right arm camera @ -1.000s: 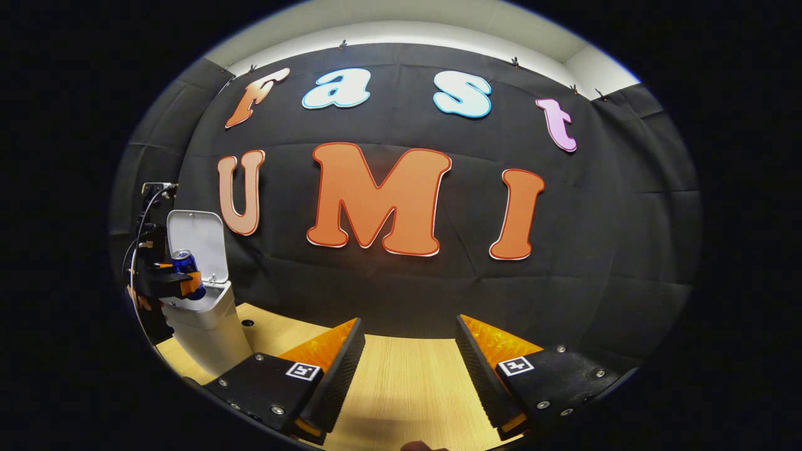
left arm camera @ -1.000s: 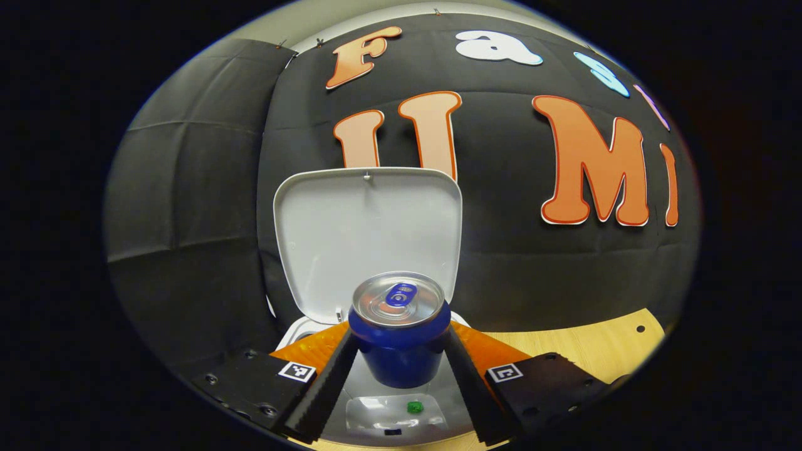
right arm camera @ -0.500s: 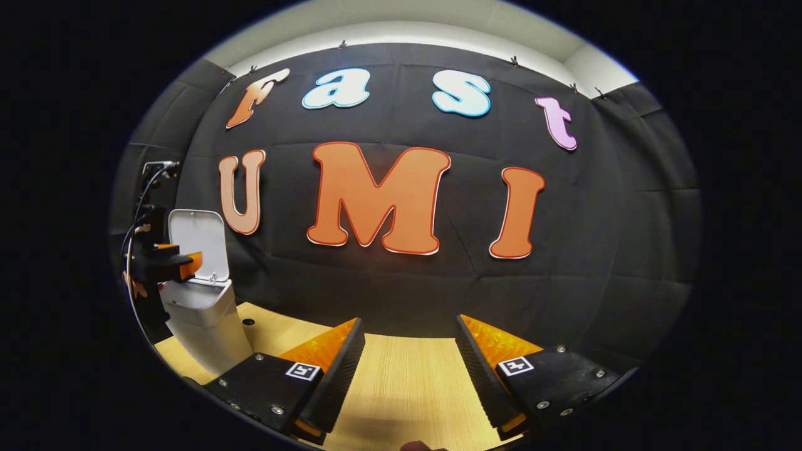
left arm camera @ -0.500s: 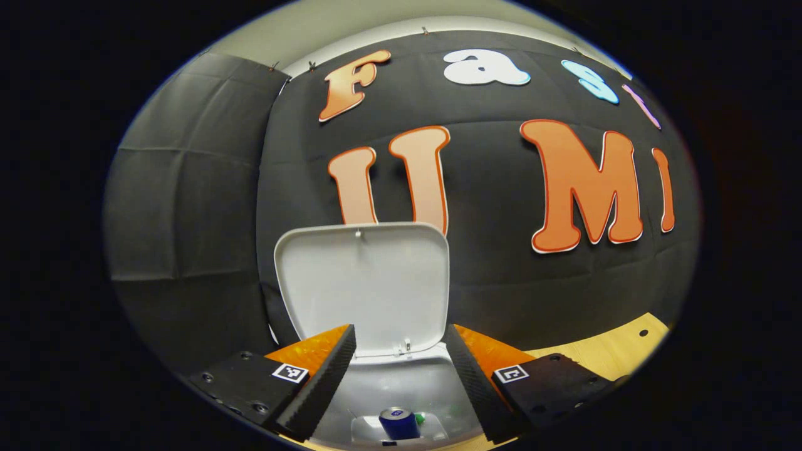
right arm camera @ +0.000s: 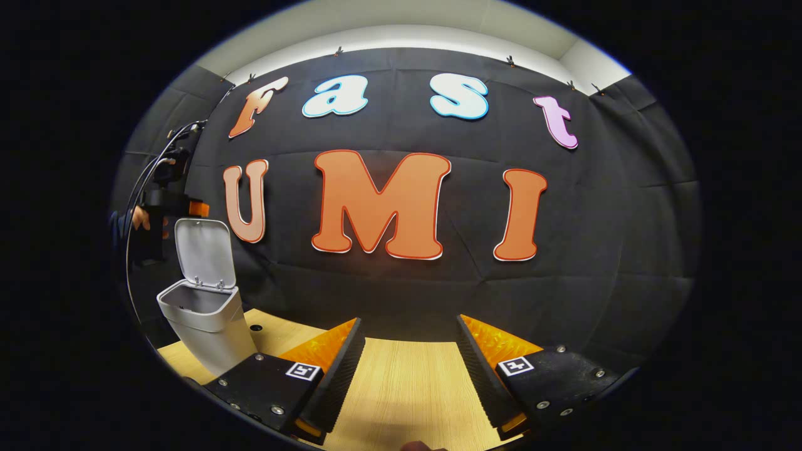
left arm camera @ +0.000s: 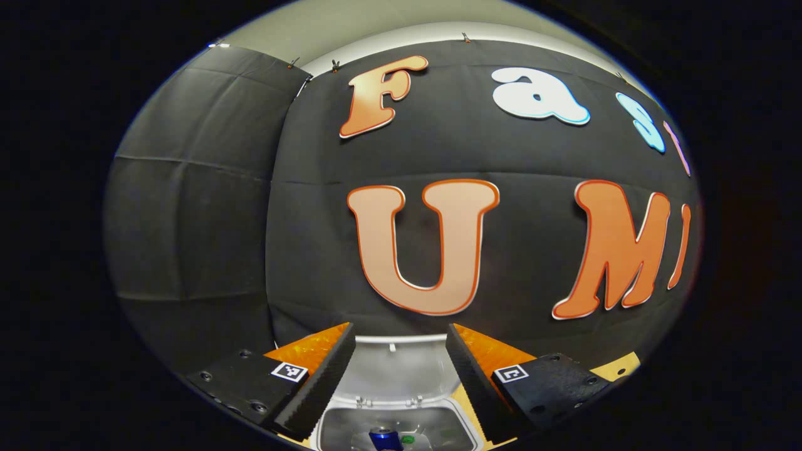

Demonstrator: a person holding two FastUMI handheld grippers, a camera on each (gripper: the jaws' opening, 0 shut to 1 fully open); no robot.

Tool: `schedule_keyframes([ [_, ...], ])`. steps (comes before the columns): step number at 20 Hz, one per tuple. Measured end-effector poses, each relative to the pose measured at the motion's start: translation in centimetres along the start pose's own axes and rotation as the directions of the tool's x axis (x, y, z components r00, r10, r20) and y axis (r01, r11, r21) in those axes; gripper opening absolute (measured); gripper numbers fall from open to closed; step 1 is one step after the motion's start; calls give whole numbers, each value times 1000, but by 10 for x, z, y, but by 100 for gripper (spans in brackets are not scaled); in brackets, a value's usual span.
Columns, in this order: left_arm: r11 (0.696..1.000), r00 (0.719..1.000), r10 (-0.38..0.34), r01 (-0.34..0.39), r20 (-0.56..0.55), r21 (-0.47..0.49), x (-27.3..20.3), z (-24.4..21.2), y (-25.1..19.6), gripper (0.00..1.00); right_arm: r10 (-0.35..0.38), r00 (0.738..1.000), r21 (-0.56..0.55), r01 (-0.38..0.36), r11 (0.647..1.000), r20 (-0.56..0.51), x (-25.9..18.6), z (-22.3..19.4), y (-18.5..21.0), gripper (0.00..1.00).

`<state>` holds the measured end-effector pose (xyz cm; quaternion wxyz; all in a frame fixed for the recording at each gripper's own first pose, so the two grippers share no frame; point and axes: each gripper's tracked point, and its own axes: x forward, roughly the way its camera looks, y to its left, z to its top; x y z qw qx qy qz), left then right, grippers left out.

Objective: Press the lid of the desktop garbage bin to open it, pick up the crumpled paper on the desktop and throw it into the bin, then pick up the pop can on the desktop and drop it into the bin, and finally close the garbage bin lid.

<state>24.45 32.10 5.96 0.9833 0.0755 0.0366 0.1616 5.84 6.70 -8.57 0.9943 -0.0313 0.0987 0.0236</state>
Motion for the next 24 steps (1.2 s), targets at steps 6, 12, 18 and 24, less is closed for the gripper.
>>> schedule_keyframes([
  [6,999,998,-21,20,-58,-30,38,32,8,91,-12,1000,21,11,1000,7,5,0,-8,88],
  [12,998,965,-52,56,-256,9,64,18,-5,92,-21,1000,26,21,999,3,11,-5,-15,87],
  [18,997,856,-72,69,-512,-24,89,-20,-9,92,-40,999,32,40,999,10,14,-6,-28,87],
  [24,997,633,-75,73,-770,-37,63,-87,-1,93,-57,998,29,57,998,21,14,-4,-39,87],
])
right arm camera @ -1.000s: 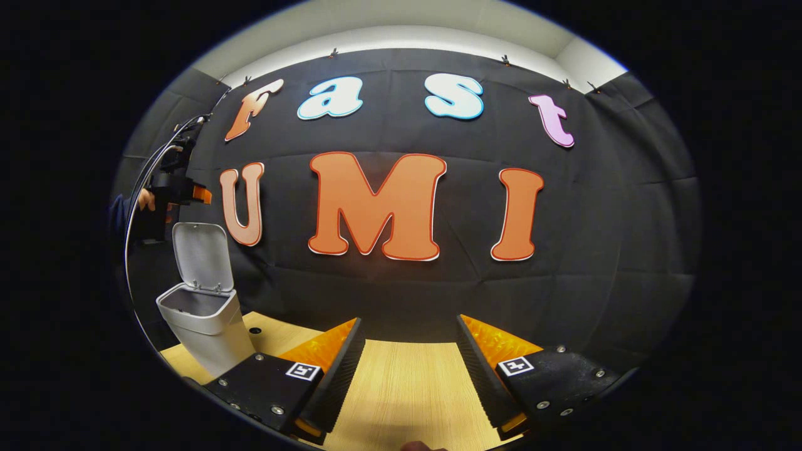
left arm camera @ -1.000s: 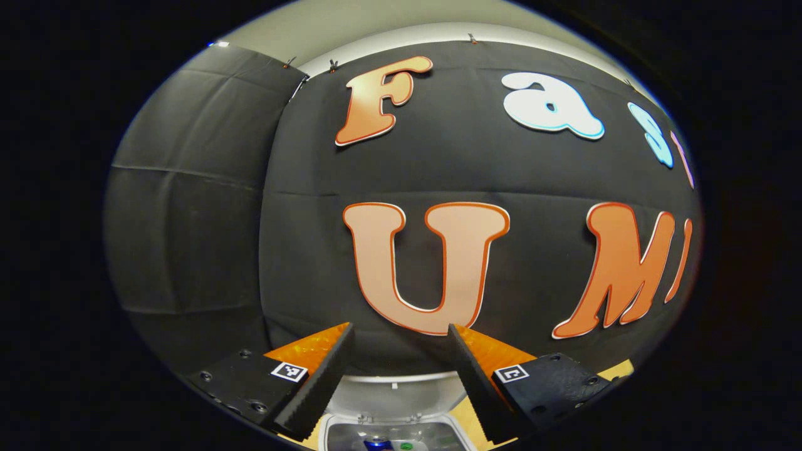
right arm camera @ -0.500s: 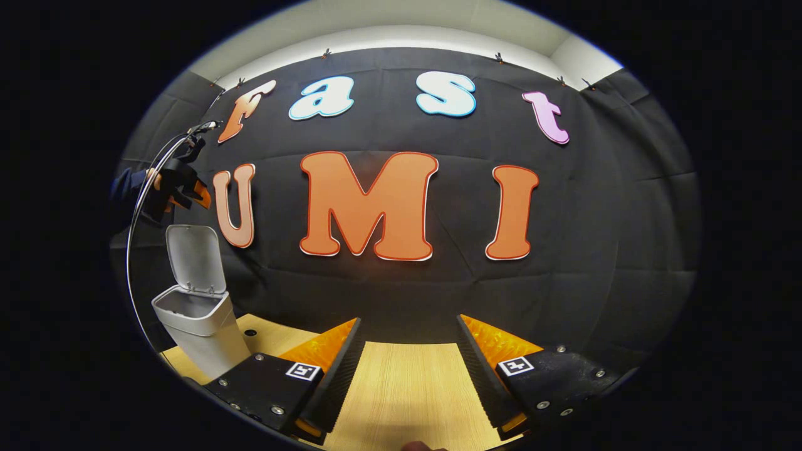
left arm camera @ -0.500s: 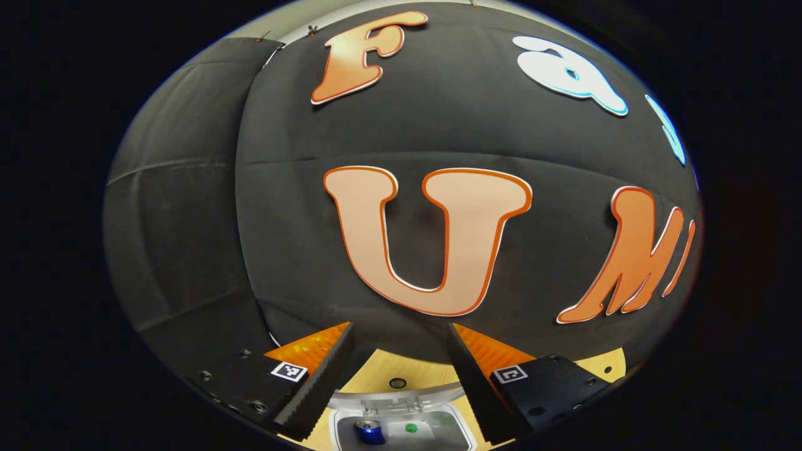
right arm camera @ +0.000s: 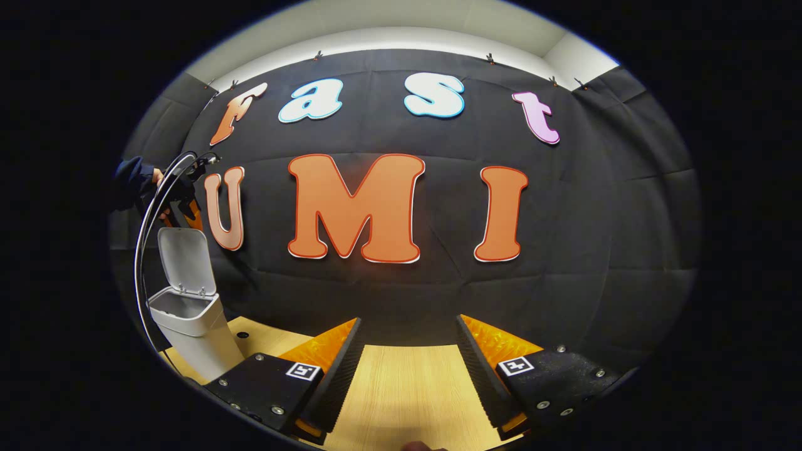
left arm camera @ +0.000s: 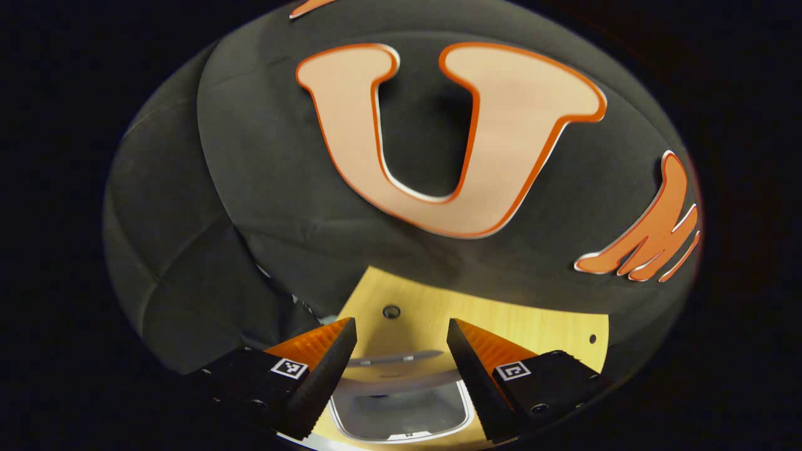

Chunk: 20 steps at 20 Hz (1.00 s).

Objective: Press the lid of the desktop garbage bin to open it, pick up the crumpled paper on the desktop and throw it into the bin, then pick up the pop can on the desktop and drop it into the bin, and finally close the garbage bin lid.

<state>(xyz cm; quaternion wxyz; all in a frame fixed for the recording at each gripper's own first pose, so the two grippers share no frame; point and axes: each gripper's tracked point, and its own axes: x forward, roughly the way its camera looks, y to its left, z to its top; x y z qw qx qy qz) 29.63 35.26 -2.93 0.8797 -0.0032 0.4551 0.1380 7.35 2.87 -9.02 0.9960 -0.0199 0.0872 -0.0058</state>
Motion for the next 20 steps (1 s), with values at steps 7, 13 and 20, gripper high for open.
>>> schedule_keyframes([
  [7,999,989,-30,33,-143,22,-6,-56,-3,94,-1,1000,0,1,1000,-1,2,-3,-6,87],
  [13,999,972,-25,35,-235,37,10,-117,-10,95,25,1000,-7,-25,1000,0,4,-4,2,87],
  [20,999,928,-6,24,-372,44,22,-188,-10,95,25,1000,-14,-25,1000,3,1,-5,-4,87],
])
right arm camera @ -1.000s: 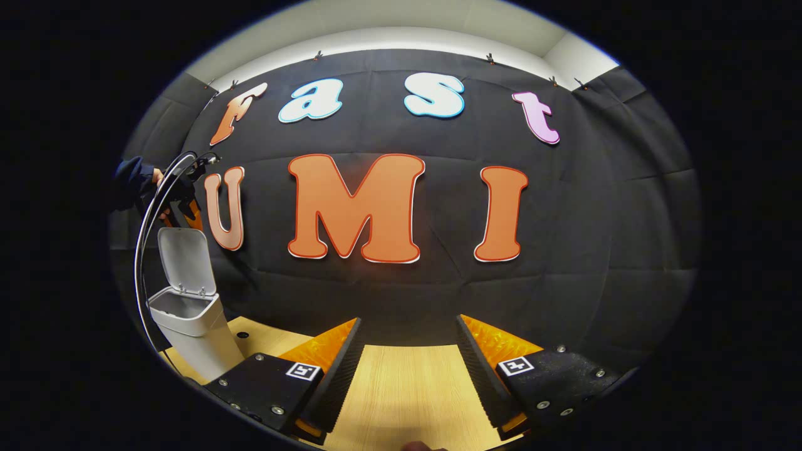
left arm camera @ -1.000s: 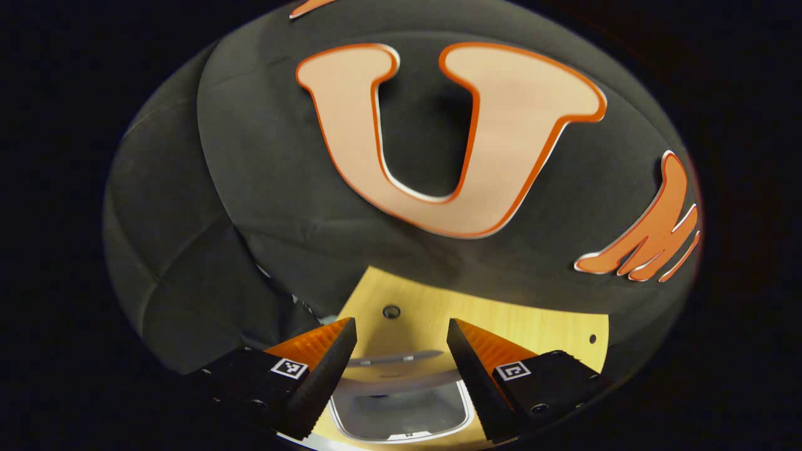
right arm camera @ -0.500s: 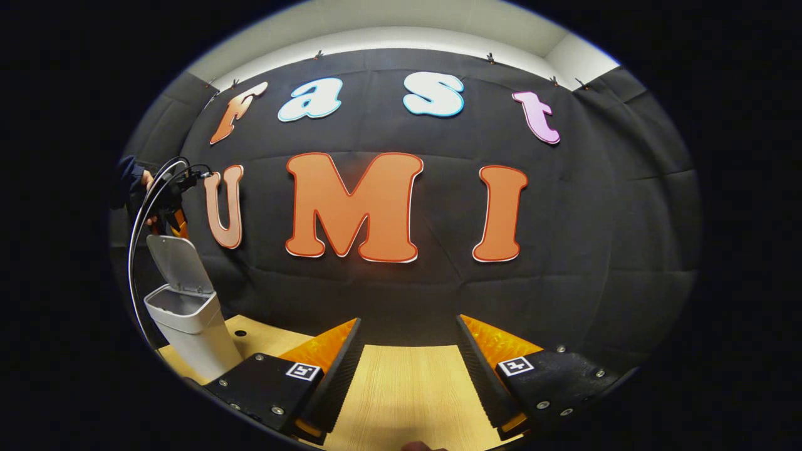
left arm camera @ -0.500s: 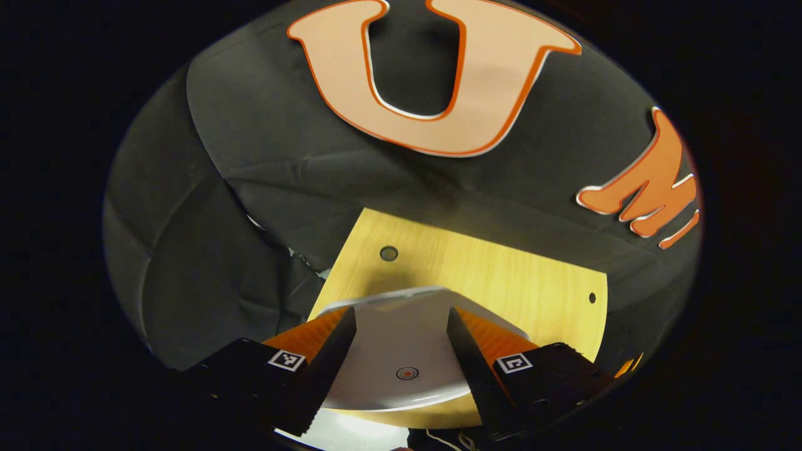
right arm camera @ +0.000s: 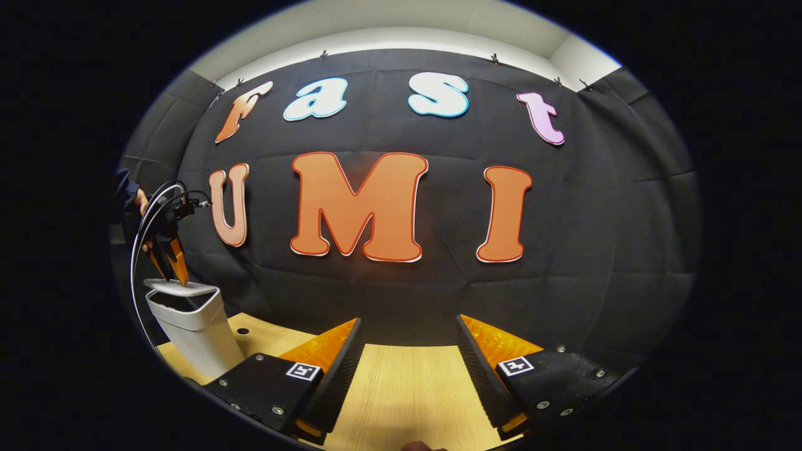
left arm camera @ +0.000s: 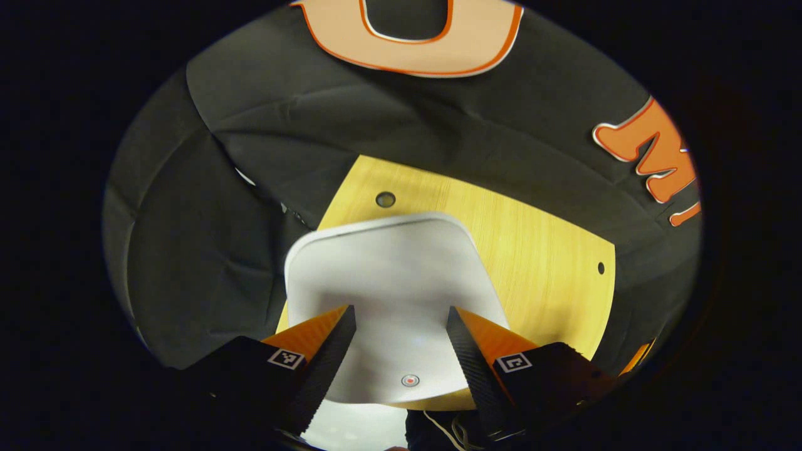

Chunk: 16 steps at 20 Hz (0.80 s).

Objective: Press the lid of the desktop garbage bin to open it, pick up the crumpled paper on the desktop and throw it into the bin, then pick up the pop can on the desktop and drop it into the bin, and finally close the garbage bin lid.

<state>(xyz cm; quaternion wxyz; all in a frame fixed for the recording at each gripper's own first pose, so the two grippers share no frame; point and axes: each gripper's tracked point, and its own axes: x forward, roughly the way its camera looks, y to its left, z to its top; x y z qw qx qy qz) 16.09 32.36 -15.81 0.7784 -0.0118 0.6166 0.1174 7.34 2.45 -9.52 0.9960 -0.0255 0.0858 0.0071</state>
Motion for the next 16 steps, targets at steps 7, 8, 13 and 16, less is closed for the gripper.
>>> schedule_keyframes([
  [7,999,1000,25,-26,18,39,11,-10,1,96,2,1000,4,-2,1000,1,-3,-3,-2,87],
  [8,999,999,30,-30,28,23,13,-8,1,96,2,1000,6,-2,1000,2,-4,-4,-1,87],
  [13,999,997,34,-34,64,6,10,-5,2,95,-5,1000,3,5,1000,15,-10,0,-9,87],
  [16,999,994,25,-21,107,-39,0,-1,3,95,-13,1000,3,13,1000,20,-11,1,-16,87],
])
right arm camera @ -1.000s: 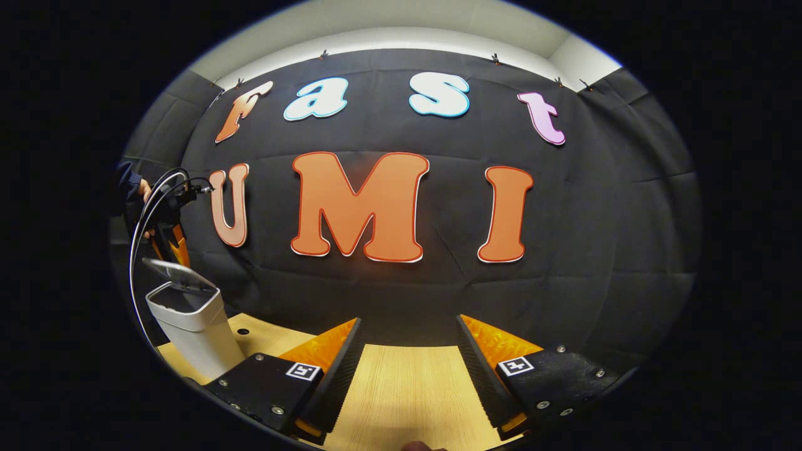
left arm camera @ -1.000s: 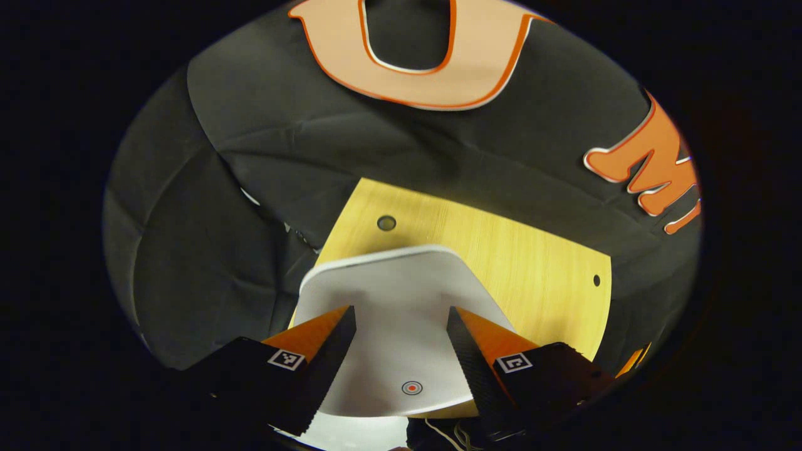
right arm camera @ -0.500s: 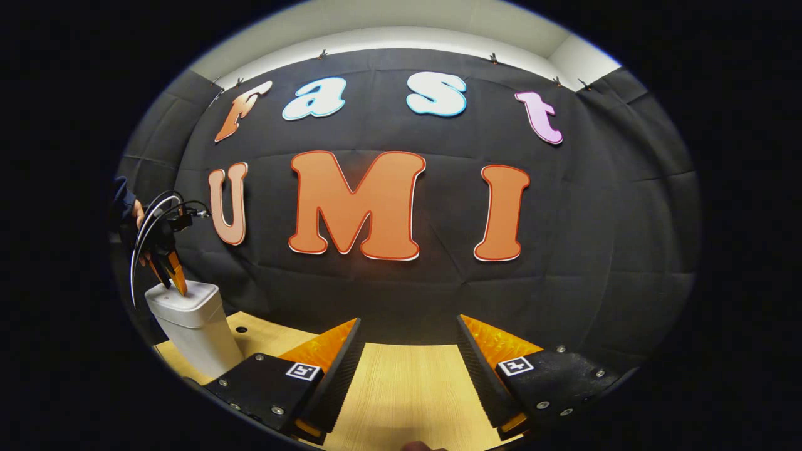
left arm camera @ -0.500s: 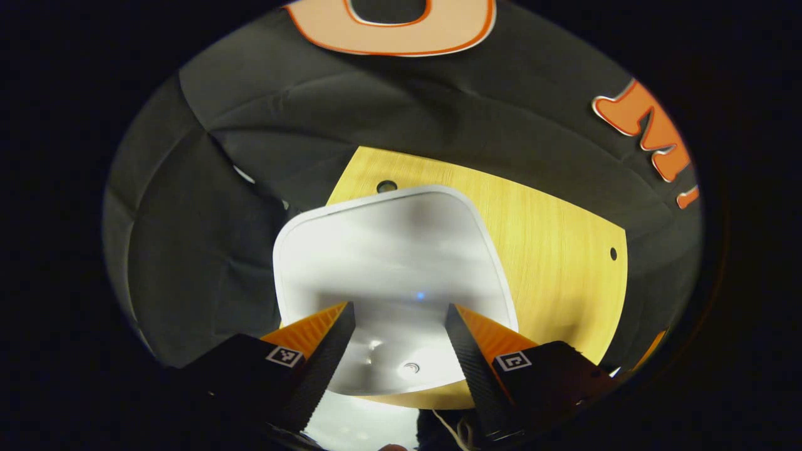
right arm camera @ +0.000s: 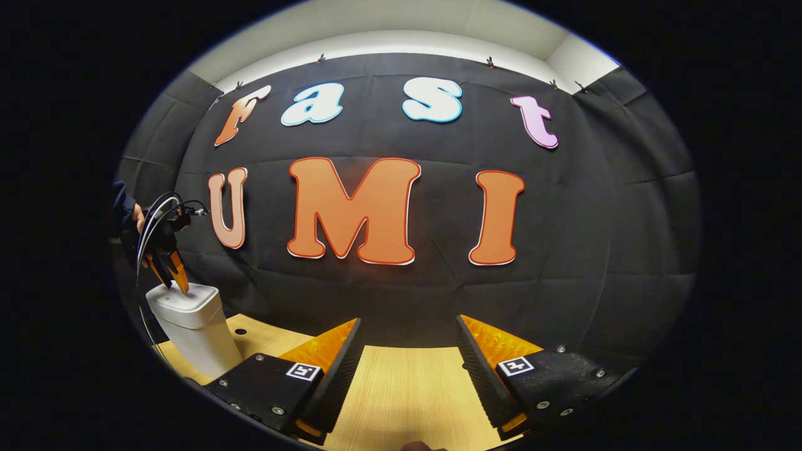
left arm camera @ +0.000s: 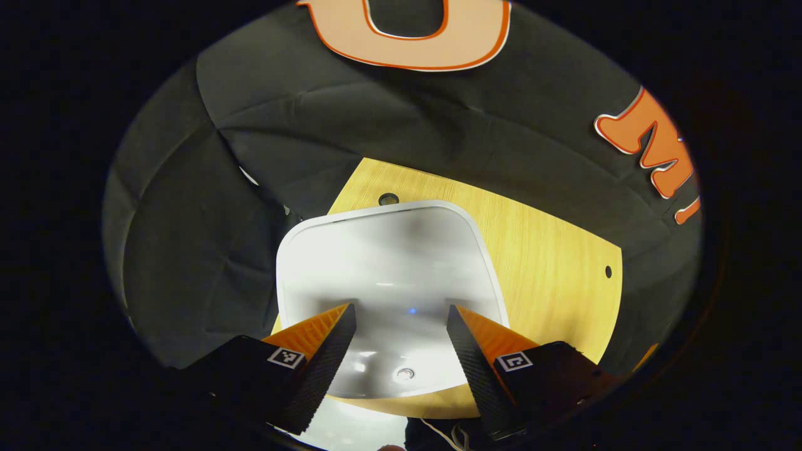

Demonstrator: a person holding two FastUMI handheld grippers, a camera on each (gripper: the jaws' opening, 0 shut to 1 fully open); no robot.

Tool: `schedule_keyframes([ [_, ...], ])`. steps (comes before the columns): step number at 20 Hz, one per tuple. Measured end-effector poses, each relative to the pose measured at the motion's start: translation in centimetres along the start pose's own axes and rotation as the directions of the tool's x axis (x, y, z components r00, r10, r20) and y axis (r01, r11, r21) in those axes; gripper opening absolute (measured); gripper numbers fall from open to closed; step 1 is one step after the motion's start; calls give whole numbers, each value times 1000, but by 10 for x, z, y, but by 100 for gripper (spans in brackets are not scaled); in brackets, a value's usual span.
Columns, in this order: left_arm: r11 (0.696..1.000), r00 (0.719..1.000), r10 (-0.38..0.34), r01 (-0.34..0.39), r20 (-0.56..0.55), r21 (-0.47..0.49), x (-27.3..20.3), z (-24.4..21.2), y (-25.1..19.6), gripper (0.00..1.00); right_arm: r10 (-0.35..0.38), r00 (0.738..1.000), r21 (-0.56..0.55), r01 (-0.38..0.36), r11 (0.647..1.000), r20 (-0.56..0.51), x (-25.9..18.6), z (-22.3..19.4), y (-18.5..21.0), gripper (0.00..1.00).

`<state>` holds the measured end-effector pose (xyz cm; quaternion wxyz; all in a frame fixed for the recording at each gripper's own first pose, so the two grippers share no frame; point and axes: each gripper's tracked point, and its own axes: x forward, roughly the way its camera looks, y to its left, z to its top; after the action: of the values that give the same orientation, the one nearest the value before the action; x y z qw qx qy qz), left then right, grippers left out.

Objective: Press the lid of the desktop garbage bin to open it, pick up the crumpled paper on the desktop and throw it into the bin, then pick up the pop can on the desktop and drop it into the bin, and finally close the garbage bin lid.

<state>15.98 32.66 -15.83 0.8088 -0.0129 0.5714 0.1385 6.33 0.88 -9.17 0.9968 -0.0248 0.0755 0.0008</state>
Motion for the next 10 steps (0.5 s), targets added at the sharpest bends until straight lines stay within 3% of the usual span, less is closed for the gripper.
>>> schedule_keyframes([
  [5,999,995,19,-21,94,25,-21,11,-2,96,25,1000,-4,-25,1000,16,-5,5,8,87],
  [10,995,959,36,-60,282,76,-66,18,-20,98,61,998,-4,-61,998,25,-13,9,20,87],
])
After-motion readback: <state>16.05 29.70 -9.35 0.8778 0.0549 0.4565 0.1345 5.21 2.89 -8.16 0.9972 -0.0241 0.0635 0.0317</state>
